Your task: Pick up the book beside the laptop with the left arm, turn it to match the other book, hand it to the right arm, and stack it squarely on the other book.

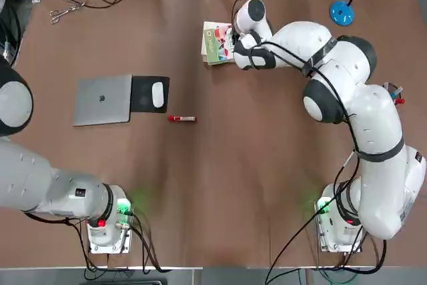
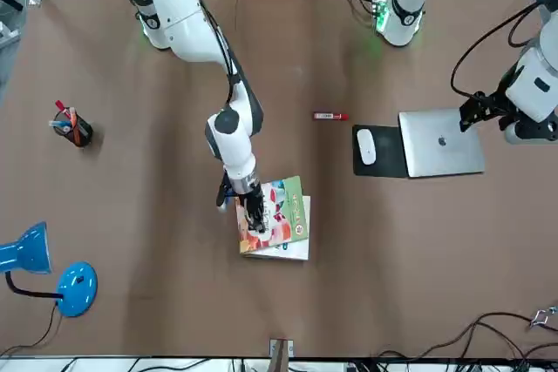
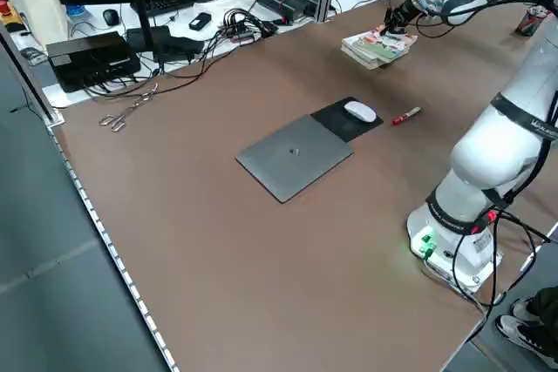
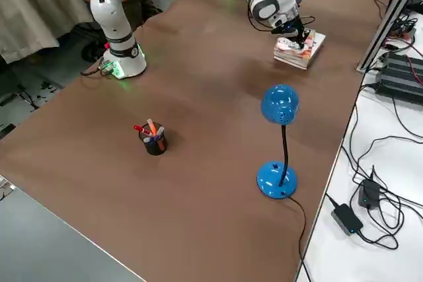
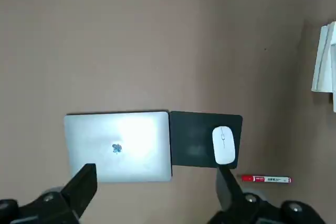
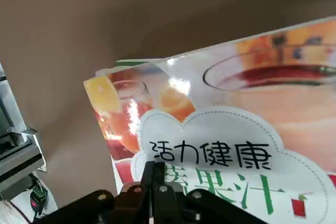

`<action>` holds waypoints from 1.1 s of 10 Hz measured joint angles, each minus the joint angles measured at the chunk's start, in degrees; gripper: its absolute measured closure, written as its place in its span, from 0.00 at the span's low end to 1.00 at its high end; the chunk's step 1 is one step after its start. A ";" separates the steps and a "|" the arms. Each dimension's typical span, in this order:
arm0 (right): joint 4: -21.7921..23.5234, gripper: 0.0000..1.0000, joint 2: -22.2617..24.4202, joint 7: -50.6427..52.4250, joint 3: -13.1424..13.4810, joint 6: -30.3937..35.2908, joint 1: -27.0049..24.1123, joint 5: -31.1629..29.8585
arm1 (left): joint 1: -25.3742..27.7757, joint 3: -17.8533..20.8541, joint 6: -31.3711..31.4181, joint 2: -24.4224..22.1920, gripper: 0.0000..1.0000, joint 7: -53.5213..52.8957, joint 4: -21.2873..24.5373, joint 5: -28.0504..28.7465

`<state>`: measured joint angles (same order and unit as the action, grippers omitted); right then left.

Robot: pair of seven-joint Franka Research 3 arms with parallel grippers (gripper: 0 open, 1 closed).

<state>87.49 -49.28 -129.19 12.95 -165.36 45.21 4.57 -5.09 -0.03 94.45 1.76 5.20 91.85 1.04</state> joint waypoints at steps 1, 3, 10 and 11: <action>-0.49 1.00 0.10 -0.02 0.01 1.31 0.02 0.01 | 0.00 0.01 0.00 0.00 0.00 0.00 0.00 0.00; -1.66 1.00 0.08 -0.60 -0.22 2.73 0.30 1.50 | 0.00 0.01 0.00 0.01 0.00 0.00 -0.01 0.00; -11.56 0.98 -3.39 -4.22 -0.83 3.27 3.60 9.88 | 0.08 0.05 0.00 0.03 0.00 0.00 -0.03 0.00; -13.61 0.98 -5.34 -4.32 -0.85 3.21 3.63 9.91 | 0.12 0.06 0.00 0.03 0.00 0.00 -0.03 0.00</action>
<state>73.87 -54.62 -133.52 12.10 -162.14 48.84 14.48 -4.97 0.03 94.45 1.80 5.20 91.82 1.04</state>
